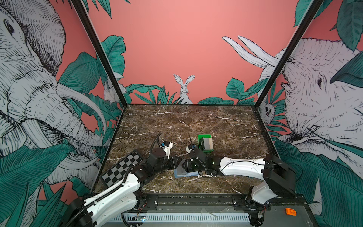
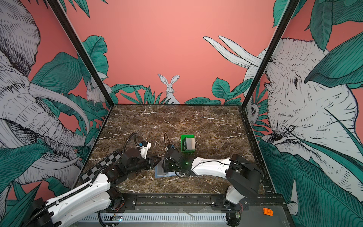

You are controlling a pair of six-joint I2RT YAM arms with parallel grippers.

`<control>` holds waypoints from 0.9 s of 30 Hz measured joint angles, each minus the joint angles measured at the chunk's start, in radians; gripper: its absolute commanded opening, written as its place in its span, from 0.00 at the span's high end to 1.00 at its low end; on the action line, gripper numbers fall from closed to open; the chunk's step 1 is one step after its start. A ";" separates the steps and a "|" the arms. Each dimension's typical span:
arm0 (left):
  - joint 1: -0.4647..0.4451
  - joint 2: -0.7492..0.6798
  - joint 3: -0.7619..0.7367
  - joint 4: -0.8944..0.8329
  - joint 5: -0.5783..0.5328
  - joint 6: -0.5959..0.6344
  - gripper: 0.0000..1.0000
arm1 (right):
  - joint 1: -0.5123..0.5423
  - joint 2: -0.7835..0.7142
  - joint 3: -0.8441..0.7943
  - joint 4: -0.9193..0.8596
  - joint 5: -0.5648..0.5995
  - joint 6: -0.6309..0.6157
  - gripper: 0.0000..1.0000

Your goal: Put the credit cards into the card holder

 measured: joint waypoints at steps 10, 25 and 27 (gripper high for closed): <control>0.000 -0.001 -0.005 0.005 0.016 0.030 0.84 | 0.002 -0.009 0.002 -0.010 0.009 -0.013 0.74; 0.000 0.080 0.037 0.033 0.048 0.067 0.83 | 0.002 -0.286 -0.061 -0.156 0.138 -0.108 0.71; 0.000 0.093 0.057 0.034 0.050 0.073 0.82 | -0.002 -0.320 -0.072 -0.179 0.150 -0.121 0.71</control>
